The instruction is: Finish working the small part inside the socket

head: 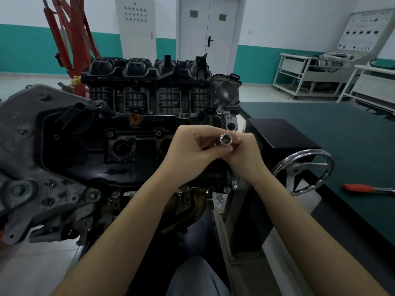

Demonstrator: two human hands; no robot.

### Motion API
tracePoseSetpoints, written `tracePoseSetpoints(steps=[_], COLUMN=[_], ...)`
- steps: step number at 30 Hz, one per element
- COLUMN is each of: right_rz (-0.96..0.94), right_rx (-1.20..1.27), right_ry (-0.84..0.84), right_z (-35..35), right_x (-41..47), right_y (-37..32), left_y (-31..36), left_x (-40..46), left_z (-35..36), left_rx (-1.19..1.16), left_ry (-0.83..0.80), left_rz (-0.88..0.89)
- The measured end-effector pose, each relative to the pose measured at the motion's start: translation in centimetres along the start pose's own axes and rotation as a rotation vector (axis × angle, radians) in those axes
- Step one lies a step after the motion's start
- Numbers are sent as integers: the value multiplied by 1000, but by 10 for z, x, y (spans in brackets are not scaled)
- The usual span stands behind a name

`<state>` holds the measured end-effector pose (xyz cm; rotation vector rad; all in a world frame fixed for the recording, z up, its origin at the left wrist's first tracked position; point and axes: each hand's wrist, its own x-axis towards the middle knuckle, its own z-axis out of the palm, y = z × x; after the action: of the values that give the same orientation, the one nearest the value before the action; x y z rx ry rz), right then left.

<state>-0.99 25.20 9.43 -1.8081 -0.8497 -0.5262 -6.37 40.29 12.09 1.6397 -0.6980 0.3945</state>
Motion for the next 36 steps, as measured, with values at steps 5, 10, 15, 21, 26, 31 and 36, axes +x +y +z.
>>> tracePoseSetpoints(steps=[5,10,15,21,26,31,36], right_rz=[26,30,57,52,66,36,49], right_rx=[43,6,54,24,55,27,39], right_ry=[-5,-12,20,-33,28,-18,27], right_z=[1,1,2,-2,1,2,4], right_x=[2,1,2,0,1,-1,2], right_y=[0,1,1,4,3,3,3], left_y=[0,0,1,2,1,1,2], left_x=[0,1,-2,-1,-3,-2,-2], left_z=[4,-1,0,-1,3,2,1], left_rx=[141,-3,202,59,171,104,102], left_ry=[142,72,147,78,164,134,154], left_rz=[6,-28,-8,-44,-28,-22,-16])
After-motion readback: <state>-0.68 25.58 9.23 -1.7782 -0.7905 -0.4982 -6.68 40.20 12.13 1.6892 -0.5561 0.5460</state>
